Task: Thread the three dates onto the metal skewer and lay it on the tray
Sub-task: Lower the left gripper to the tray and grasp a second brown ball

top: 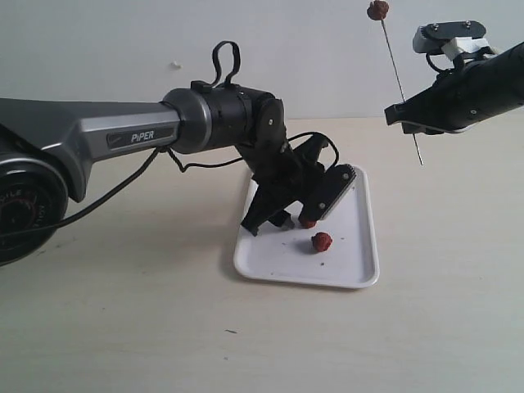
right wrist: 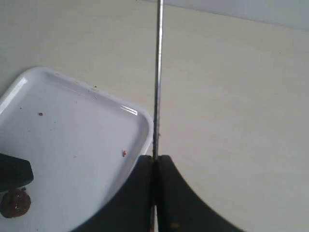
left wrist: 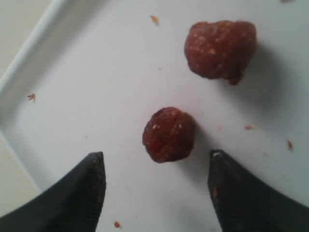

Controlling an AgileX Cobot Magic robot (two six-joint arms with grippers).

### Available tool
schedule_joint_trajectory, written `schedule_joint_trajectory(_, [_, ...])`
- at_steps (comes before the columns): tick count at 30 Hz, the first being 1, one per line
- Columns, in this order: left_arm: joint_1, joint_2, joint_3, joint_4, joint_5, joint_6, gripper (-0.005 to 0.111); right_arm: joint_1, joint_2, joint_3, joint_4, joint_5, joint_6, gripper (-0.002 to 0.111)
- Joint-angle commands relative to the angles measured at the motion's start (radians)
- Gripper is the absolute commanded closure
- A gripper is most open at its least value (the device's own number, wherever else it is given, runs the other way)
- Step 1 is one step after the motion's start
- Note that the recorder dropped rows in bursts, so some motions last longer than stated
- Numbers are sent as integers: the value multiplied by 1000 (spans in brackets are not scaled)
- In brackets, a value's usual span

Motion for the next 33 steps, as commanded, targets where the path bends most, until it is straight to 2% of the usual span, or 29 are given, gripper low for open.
schedule_joint_trajectory(1, [-1, 32, -2, -12, -20, 11, 51, -4, -6, -6, 3, -2, -11, 108])
schedule_joint_trajectory(33, [-23, 44, -2, -8, 55, 13, 52, -4, -6, -6, 9, -6, -34, 108])
